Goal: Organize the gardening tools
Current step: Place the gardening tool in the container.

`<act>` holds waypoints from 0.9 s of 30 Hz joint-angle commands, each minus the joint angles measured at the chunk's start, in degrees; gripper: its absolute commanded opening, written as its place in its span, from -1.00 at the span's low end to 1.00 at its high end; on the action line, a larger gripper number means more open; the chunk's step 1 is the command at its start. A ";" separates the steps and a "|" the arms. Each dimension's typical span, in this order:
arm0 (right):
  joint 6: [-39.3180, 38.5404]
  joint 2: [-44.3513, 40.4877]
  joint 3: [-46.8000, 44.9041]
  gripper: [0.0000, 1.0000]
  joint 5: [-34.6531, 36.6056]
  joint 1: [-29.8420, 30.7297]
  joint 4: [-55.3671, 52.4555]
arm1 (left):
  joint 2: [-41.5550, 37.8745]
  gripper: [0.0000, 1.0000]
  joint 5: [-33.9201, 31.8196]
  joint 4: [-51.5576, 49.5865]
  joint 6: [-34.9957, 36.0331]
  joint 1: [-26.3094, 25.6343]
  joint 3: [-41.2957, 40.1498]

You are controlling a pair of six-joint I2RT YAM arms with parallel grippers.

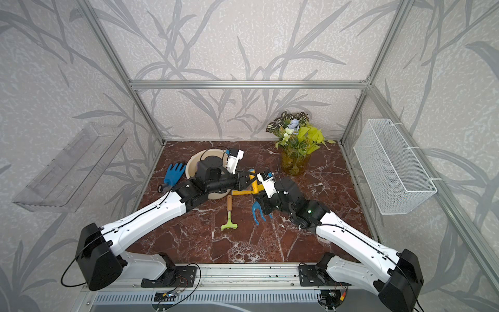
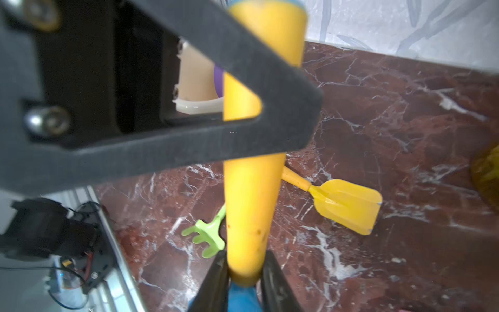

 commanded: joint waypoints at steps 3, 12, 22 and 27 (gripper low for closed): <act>0.19 -1.87 0.14 -0.01 5.59 0.17 1.96 | -0.75 -1.00 -8.65 -5.92 6.71 0.27 6.89; 1.95 -6.81 -3.33 0.19 12.17 0.09 3.78 | -5.58 -1.00 -19.65 -12.40 12.42 10.14 13.74; 3.21 -6.72 -4.41 0.19 13.02 0.09 4.55 | -12.40 -0.95 -37.07 -5.53 18.26 18.55 8.20; 4.07 -6.89 -4.65 0.19 12.75 0.09 4.86 | -10.32 -0.94 -36.91 1.38 18.76 20.90 3.21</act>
